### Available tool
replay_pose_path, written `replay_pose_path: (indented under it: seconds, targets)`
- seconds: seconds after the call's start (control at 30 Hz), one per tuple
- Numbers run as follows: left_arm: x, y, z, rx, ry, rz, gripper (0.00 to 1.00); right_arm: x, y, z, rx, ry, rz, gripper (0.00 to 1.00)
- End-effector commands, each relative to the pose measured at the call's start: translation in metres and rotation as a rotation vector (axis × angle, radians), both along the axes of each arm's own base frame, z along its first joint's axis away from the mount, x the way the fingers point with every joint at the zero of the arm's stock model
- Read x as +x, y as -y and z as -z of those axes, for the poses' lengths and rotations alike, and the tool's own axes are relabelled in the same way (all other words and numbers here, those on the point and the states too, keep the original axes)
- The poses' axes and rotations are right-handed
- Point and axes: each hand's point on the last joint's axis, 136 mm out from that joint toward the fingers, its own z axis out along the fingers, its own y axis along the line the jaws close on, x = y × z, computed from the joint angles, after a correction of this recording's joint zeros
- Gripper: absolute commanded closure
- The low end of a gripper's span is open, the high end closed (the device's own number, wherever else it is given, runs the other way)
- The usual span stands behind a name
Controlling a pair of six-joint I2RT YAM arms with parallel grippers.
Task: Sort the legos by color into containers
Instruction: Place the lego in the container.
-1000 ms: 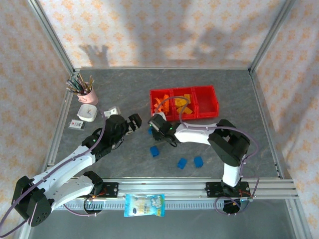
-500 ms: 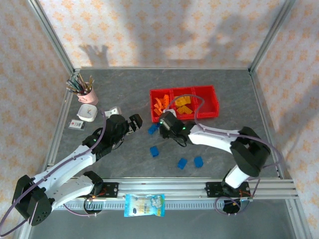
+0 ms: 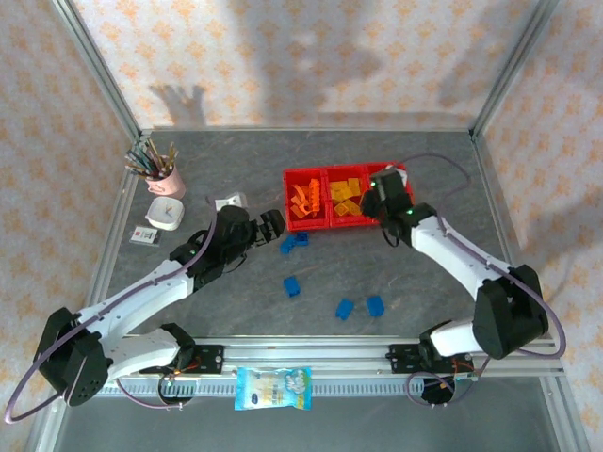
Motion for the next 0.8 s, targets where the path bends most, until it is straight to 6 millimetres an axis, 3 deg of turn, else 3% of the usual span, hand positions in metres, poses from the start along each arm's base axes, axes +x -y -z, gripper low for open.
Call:
replay_pose_path:
  seconds: [0.0, 0.23, 0.43, 0.63, 0.77]
  targets:
    - [0.010, 0.024, -0.023, -0.025, 0.063, 0.057, 0.01, 0.027, 0.022, -0.011, -0.027, 0.027, 0.056, 0.69]
    - [0.022, 0.055, -0.026, -0.003, 0.066, 0.115, 0.01, 0.081, 0.062, 0.002, -0.062, 0.004, 0.133, 0.69]
    - [0.036, 0.071, -0.023, 0.010, 0.060, 0.136, 0.01, 0.118, 0.065, 0.027, -0.071, -0.043, 0.116, 0.67]
    - [0.044, 0.076, -0.021, 0.036, 0.054, 0.139, 0.01, 0.136, 0.069, 0.035, -0.113, -0.055, 0.132, 0.55]
    - [0.043, 0.074, -0.021, 0.047, 0.053, 0.141, 0.01, 0.136, 0.067, 0.025, -0.105, -0.038, 0.123, 0.49]
